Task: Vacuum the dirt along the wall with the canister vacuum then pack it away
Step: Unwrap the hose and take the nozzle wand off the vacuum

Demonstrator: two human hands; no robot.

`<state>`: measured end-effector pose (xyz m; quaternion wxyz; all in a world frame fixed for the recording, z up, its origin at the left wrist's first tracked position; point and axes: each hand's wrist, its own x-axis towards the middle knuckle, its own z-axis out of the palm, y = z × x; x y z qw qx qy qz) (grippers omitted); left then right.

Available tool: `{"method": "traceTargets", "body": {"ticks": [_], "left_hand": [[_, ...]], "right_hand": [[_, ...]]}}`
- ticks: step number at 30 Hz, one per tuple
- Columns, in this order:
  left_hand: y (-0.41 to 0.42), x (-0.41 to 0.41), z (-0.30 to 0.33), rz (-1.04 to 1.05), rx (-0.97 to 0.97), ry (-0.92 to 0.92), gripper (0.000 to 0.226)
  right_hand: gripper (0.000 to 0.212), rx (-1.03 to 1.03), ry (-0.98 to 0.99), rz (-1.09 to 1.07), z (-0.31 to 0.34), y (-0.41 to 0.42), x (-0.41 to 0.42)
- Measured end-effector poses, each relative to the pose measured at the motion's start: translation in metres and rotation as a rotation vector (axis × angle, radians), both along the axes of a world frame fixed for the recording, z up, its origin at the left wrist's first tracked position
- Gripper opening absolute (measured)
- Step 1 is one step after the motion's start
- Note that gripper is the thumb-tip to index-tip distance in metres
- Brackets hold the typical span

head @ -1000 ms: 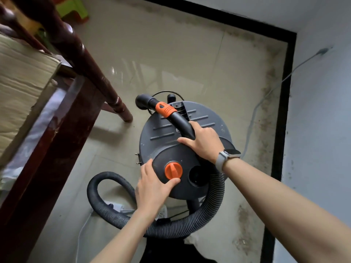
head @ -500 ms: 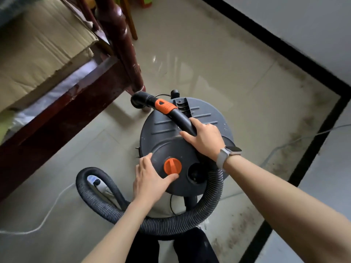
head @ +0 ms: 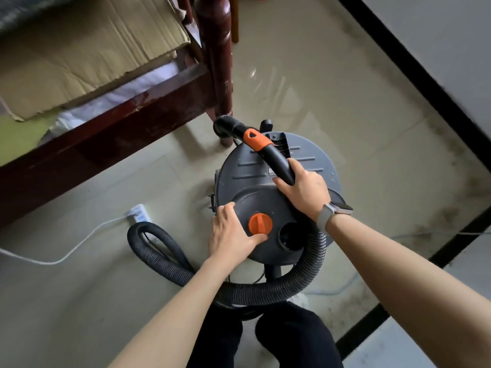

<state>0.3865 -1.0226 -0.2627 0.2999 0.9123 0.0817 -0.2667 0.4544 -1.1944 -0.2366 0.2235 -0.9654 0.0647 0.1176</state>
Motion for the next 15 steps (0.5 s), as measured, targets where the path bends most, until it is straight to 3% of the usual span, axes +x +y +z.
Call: {"method": "traceTargets", "body": {"ticks": [7,15], "left_hand": [[-0.014,-0.002,0.001,0.111,-0.071,0.061,0.108],[-0.039,0.005,-0.009,0.322,-0.174,0.081,0.107]], "right_hand": [[0.041,-0.072,0.026,0.079,0.001,-0.008,0.02],[0.036,-0.001,0.058,0.324,-0.008,-0.032,0.047]]}}
